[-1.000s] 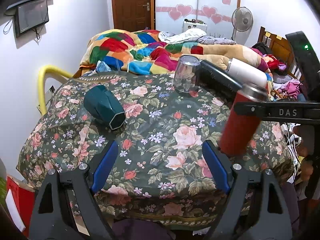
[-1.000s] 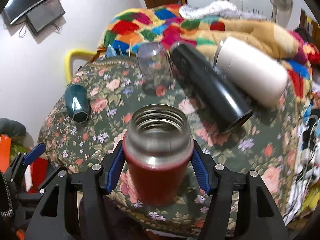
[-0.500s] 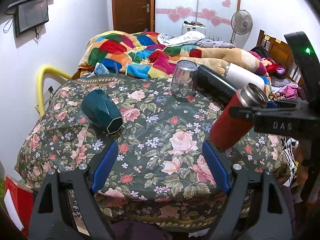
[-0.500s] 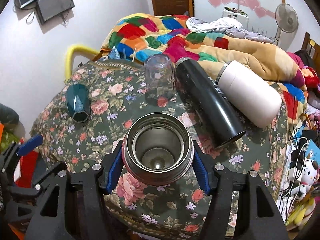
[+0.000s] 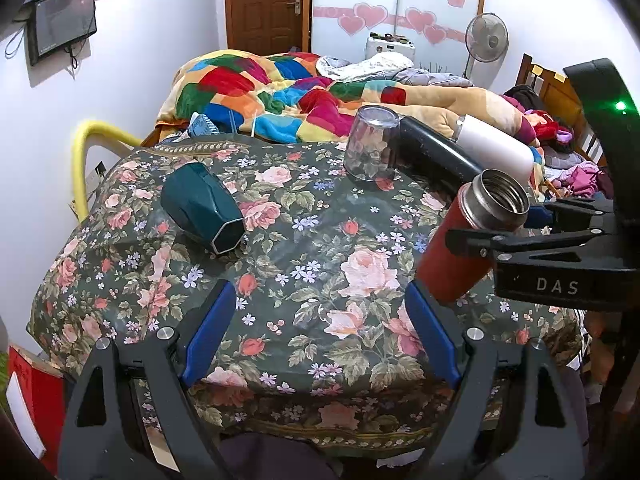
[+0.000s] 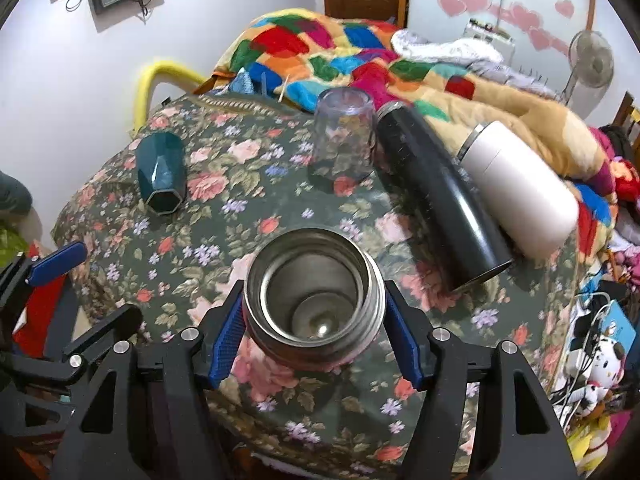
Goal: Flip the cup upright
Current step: 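Rotate the red thermos with the right tool until its opening faces up, then lower the upright red thermos onto the bedspread and open the right tool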
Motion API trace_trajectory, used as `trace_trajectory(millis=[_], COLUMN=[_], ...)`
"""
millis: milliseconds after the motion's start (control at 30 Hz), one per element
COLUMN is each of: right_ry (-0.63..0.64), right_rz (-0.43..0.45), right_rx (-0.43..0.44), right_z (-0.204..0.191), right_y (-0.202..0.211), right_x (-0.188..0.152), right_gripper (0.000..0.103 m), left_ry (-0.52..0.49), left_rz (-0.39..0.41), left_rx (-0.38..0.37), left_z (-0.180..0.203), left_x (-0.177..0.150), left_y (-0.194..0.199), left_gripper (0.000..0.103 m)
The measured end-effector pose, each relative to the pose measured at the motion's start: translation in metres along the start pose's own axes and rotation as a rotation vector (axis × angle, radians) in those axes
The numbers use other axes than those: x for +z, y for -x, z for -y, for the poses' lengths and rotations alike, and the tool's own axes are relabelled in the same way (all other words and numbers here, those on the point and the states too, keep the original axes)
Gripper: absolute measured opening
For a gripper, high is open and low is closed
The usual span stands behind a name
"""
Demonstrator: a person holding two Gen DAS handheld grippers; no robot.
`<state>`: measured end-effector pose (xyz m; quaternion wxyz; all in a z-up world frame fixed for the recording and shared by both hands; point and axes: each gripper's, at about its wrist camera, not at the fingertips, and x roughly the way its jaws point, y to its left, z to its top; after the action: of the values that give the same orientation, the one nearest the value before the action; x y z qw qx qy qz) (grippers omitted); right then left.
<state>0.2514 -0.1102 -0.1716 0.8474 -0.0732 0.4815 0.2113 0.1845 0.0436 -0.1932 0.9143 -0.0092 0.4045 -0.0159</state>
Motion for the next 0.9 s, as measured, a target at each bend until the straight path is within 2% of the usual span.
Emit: trace_trajectory(millis=[67, 200, 367, 567, 667, 900], right_ry=[-0.016, -0.051, -0.042, -0.046, -0.060, -0.070], right_rz=[-0.018, -0.033, 0.033, 0.205, 0.333, 0.593], right_rx=[0.004, 0.035, 0.020, -0.005, -0.011, -0.029], right_z=[0.001, 0.006, 0.010, 0.018, 0.021, 0.017], right_y=[-0.002, 0.004, 0.040, 0.113, 0.154, 0.234], right_x=[-0.001, -0.005, -0.016, -0.023, -0.028, -0.050], right_gripper=[0.068, 0.069, 0.069, 0.073, 0.078, 0.079], left_ry=[0.002, -0.001, -0.012, -0.029, -0.044, -0.049], left_rz=[-0.002, 0.007, 0.050, 0.151, 0.248, 0.493], left_rx=[-0.001, -0.004, -0.017, -0.048, -0.065, -0.081], left_z=[0.000, 0.002, 0.009, 0.027, 0.039, 0.056], left_x=[0.000, 0.002, 0.008, 0.021, 0.026, 0.029], left_y=[0.001, 0.006, 0.026, 0.072, 0.109, 0.194], left_gripper=[0.086, 0.086, 0.086, 0.086, 0.090, 0.092])
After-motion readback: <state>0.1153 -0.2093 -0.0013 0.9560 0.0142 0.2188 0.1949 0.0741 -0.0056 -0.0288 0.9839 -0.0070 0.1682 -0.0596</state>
